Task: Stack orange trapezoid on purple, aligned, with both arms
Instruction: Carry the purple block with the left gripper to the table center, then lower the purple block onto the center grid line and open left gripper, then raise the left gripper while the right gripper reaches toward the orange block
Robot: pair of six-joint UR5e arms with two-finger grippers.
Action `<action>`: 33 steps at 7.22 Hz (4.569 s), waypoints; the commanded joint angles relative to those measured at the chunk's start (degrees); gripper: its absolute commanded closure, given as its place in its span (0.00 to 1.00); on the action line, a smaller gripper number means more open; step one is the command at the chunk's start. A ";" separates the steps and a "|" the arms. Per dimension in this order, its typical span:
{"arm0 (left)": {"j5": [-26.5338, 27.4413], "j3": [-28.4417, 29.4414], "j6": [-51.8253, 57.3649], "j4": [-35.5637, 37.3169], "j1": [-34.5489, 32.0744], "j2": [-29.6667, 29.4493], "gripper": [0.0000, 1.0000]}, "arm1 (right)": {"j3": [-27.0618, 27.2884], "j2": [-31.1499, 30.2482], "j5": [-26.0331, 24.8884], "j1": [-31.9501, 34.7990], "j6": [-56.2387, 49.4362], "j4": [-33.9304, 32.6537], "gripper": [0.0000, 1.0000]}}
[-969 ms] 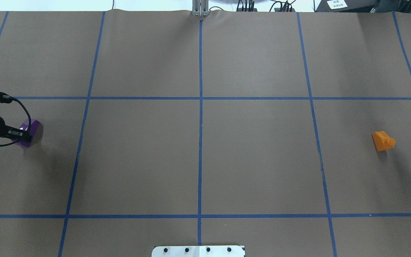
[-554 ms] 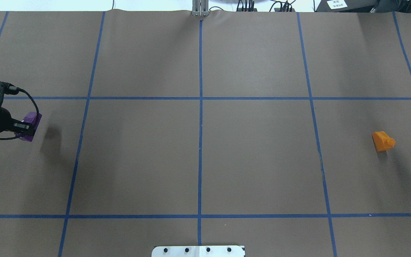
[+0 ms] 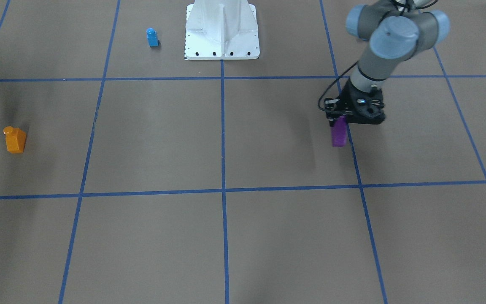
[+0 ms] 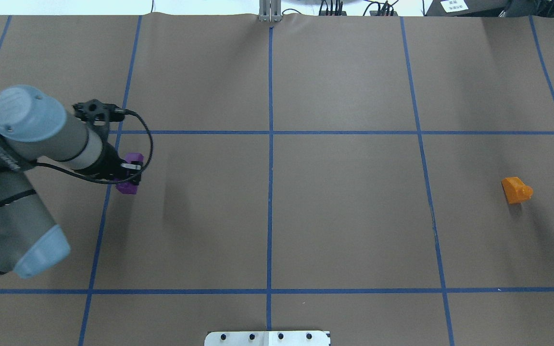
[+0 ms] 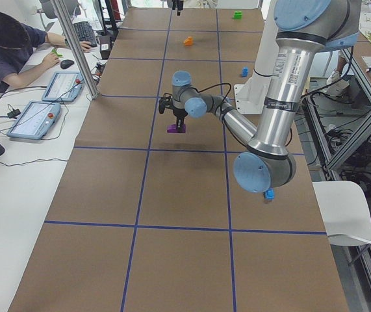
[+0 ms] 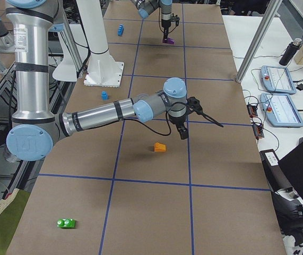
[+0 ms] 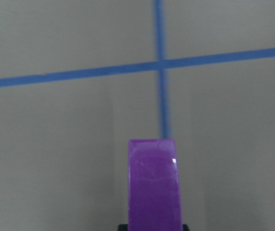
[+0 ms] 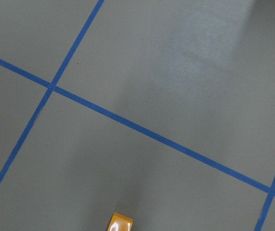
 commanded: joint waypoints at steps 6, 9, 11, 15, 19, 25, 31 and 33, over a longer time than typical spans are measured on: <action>6.36 25.28 -12.20 2.77 11.35 -30.63 1.00 | -0.47 0.04 0.03 -0.09 0.00 0.06 0.00; 8.82 25.82 -11.59 2.67 11.97 -30.63 1.00 | -0.47 0.04 0.03 -0.09 0.00 0.06 0.00; 9.00 25.91 -11.41 2.67 11.97 -30.54 1.00 | -0.47 0.04 0.03 -0.09 0.09 -0.02 0.00; 9.78 26.17 -11.33 2.58 11.97 -30.46 1.00 | -0.47 0.04 0.02 -0.18 0.00 0.06 0.00; 9.88 26.52 -11.33 2.49 12.06 -30.45 0.87 | -0.47 0.04 0.02 -0.09 0.00 -0.02 0.00; 9.88 26.53 -11.24 2.06 12.50 -30.54 0.69 | -0.47 -0.13 0.03 -0.09 0.00 0.06 0.00; 10.31 25.92 -9.65 1.96 12.41 -30.54 0.01 | -0.47 -0.13 0.03 -0.09 0.09 -0.02 0.00; 10.41 18.66 -9.48 2.58 10.23 -30.37 0.02 | -0.47 -0.13 0.11 -0.09 0.52 0.06 0.00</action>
